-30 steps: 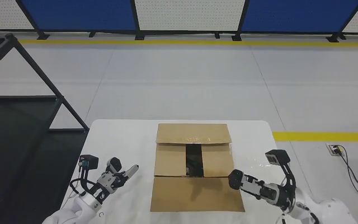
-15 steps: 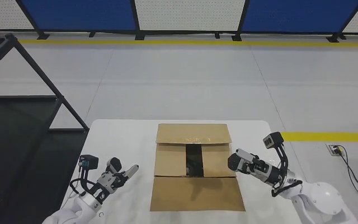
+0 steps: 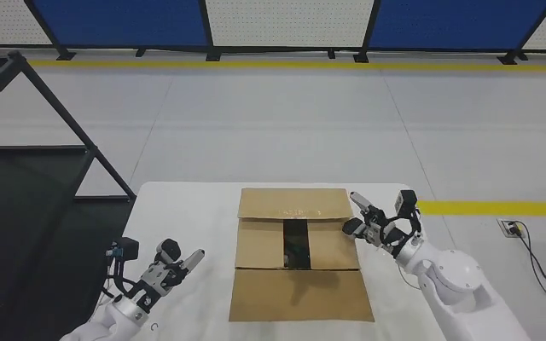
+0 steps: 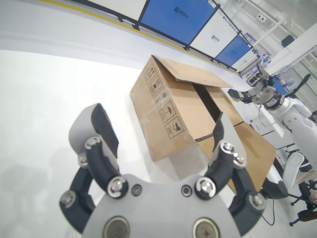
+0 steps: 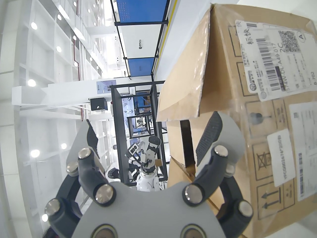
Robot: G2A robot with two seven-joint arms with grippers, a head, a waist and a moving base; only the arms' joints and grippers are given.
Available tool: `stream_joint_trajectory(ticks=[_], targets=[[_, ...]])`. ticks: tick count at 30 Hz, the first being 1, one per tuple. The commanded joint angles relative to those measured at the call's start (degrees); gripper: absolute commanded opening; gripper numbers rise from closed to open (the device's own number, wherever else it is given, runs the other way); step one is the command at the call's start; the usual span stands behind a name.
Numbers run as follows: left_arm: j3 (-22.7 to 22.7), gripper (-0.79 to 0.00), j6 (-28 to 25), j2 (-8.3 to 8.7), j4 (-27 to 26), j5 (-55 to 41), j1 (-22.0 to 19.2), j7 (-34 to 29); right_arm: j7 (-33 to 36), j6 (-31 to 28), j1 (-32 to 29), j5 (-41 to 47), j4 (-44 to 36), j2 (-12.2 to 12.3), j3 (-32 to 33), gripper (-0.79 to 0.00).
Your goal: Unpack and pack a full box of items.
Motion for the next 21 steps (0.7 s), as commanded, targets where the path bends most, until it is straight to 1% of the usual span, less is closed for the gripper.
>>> stream_joint_trajectory(ticks=[1, 8, 12, 14, 18, 21], targets=[[-0.25, 0.0, -0.01, 0.05, 0.02, -0.26, 0.28, 0.01, -0.59, -0.69, 0.37, 0.72, 0.31, -0.2, -0.07, 0.0], [-1.16, 0.0, 0.11, 0.21, -0.47, -0.7, 0.94, 0.24, -4.39, -4.2, 2.93, 3.18, 1.47, -1.49, -2.12, 0.0], [-2.05, 0.0, -0.14, 0.33, -0.74, -1.51, 1.86, 0.04, -8.18, -4.85, 7.1, 2.96, 3.91, -2.79, -5.53, 0.0], [-2.27, 0.0, -0.21, 0.38, -0.76, -1.62, 2.19, -0.12, -11.52, -5.5, 9.76, 1.74, 5.87, -3.64, -7.72, 0.0], [-2.27, 0.0, -0.21, 0.38, -0.76, -1.62, 2.19, -0.12, -16.45, -6.78, 14.74, 2.33, 10.39, -5.55, -11.5, 0.0], [-2.27, 0.0, -0.21, 0.38, -0.76, -1.62, 2.19, -0.12, -18.12, -6.99, 17.81, 2.25, 14.26, -6.69, -13.5, 0.0]])
